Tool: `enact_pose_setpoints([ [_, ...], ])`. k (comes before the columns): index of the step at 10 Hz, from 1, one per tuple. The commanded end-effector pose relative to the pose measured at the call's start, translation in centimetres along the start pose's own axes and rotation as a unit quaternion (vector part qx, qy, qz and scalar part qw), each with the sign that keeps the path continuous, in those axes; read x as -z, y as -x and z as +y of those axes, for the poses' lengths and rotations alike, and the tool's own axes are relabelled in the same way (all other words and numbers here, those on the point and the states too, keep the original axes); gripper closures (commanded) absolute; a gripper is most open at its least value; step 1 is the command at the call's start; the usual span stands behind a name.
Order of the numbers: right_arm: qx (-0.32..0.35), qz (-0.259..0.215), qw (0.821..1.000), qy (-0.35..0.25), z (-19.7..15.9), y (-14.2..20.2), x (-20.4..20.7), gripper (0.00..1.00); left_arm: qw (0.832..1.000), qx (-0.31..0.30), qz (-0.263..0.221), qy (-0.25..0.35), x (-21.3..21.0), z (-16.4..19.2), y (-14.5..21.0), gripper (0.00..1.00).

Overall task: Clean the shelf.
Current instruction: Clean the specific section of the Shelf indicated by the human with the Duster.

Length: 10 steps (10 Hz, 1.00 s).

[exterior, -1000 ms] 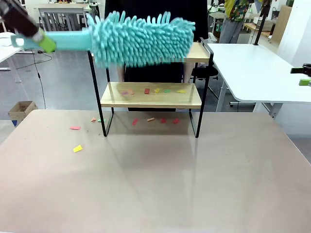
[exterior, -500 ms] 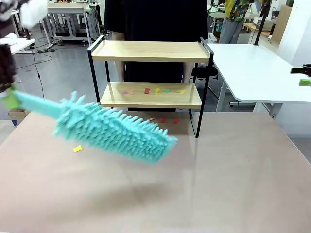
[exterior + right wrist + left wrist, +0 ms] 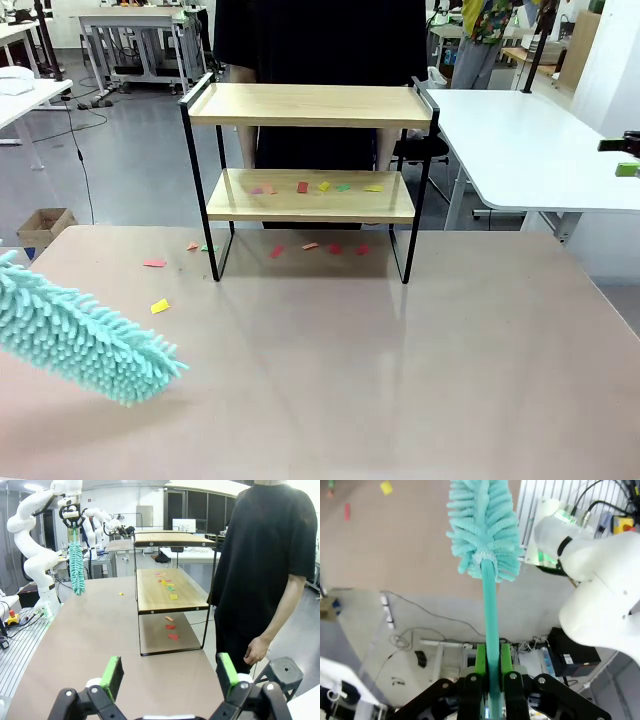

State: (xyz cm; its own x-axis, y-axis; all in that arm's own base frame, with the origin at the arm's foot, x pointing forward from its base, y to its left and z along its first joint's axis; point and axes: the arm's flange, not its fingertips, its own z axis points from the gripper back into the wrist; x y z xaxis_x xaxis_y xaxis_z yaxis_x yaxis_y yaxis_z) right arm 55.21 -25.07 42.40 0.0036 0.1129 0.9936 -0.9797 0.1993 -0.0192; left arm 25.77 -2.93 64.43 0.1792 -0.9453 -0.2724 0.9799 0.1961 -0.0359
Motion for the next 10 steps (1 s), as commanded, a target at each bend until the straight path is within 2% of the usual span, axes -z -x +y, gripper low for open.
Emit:
enact_pose_setpoints([
  [1,-0.004,0.000,1.000,-0.001,0.0,-0.4,0.1,0.00,0.999,-0.011,-0.020,-0.030,-0.4,1.9,0.0,0.87],
  [2,-0.004,0.000,1.000,-0.001,0.0,-0.4,0.1,0.00,1.000,0.000,0.000,0.000,0.0,0.0,0.0,0.87],
  [10,-0.004,0.000,1.000,-0.001,0.0,-0.4,0.1,0.00,1.000,0.000,0.000,0.000,0.0,0.0,0.0,0.87],
])
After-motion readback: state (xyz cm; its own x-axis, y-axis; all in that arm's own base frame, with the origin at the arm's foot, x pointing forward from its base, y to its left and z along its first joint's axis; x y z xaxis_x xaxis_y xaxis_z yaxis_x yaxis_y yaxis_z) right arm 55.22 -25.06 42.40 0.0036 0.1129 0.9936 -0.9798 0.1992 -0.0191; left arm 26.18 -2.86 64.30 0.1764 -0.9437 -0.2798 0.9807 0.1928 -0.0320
